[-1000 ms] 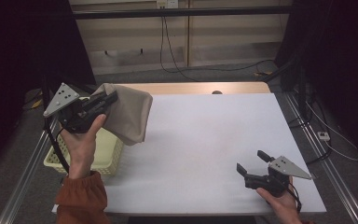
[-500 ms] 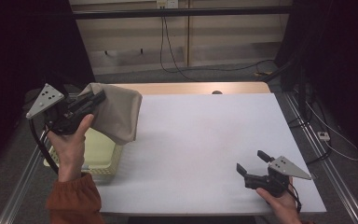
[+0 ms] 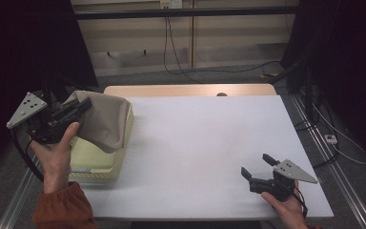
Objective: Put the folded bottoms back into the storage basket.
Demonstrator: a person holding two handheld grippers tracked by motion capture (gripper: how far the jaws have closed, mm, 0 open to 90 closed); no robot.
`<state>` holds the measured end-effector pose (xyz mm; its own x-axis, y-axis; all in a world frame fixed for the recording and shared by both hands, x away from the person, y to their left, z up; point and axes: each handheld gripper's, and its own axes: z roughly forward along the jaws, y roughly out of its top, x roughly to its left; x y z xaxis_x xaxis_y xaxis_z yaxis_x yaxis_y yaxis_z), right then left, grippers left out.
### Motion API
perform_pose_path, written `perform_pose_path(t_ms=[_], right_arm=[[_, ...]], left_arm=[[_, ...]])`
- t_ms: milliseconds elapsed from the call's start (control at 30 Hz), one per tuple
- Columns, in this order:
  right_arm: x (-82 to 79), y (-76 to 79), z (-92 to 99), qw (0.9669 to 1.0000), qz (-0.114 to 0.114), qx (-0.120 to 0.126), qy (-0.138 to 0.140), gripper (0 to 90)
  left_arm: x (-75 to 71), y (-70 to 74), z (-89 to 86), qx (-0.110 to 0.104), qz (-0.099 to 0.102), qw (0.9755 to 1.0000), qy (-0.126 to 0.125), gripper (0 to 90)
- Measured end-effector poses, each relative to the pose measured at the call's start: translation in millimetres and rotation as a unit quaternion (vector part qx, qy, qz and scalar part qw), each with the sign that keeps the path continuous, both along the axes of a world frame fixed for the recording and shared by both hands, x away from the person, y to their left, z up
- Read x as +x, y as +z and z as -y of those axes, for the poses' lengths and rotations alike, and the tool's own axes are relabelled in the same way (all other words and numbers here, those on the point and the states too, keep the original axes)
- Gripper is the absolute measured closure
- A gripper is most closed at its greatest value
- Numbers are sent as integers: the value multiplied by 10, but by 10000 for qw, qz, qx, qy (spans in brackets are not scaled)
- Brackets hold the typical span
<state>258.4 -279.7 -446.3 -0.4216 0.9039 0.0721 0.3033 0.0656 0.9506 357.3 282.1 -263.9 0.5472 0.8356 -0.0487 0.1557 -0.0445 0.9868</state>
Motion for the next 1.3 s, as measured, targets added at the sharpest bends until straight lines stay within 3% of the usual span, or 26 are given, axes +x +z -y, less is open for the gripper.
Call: perform_pose_path(t_ms=[333,933,1200,1300], right_arm=[[-7,4,2,10000,8,22,0,63],[-7,3,-4,10000,-9,12,11,64],[-6,2,-6,10000,-11,-1,12,64],[-7,3,-5,10000,-10,9,8,64]], left_arm=[[85,-115,-158,-85,-257,9996,128,830],[205,-337,-314,20,-696,9972,272,830],[312,-500,-390,40,-1020,9941,357,830],[352,-557,-431,83,-1211,9922,286,829]])
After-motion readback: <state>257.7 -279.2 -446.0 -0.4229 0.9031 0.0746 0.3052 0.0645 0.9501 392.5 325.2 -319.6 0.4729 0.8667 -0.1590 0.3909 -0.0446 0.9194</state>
